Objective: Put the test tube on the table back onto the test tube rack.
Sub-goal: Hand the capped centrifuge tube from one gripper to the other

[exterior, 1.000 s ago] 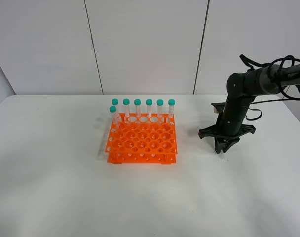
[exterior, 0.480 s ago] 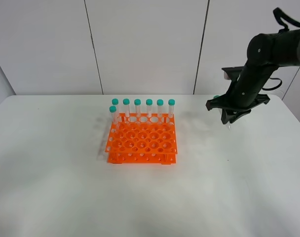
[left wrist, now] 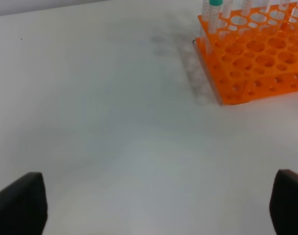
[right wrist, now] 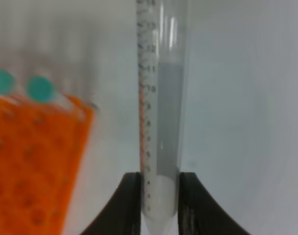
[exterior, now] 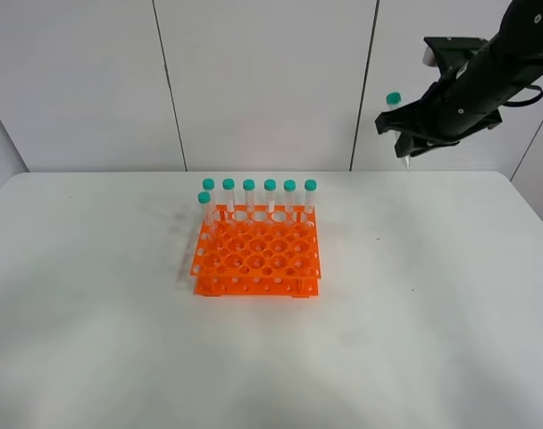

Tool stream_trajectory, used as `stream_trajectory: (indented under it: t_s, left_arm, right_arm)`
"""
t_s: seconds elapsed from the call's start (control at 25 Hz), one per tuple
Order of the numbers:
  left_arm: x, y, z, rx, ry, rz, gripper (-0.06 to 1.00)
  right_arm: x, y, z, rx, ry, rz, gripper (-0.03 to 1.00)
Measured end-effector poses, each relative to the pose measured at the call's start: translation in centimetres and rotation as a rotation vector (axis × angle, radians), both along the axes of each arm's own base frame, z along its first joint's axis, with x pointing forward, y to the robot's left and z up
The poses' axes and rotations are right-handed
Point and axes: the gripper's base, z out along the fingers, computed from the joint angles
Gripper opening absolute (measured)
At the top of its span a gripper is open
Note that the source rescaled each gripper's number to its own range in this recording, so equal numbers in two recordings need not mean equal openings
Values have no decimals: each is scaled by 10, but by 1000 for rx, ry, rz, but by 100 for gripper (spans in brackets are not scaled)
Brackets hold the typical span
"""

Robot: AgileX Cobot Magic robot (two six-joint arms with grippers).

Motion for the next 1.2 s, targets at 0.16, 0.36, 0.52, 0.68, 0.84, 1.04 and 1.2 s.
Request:
stream_trajectory:
  t_s: [0.16,0.36,0.52,0.68,0.84,1.04,1.2]
  left_arm:
    - [0,0,0,0,0,0,100]
    - [0,0,0,0,0,0,100]
    - [0,0,0,0,0,0,100]
    - [0,0,0,0,0,0,100]
    - [0,0,0,0,0,0,100]
    - [0,0,0,0,0,0,100]
    - [0,0,0,0,1,0,100]
  right_arm:
    - [-2,28,9,58,-82,73,0]
    - [-10,66,13,69,-155,182,0]
    - [-22,109,14,96,-284,284,0]
    - [-43,151,3,136,-433,374,0]
    - [-69,180,-15,179,-567,437,0]
    - [-94,188,-41,200,-639,463,0]
    - [-114,177,-56,202,-654,468,0]
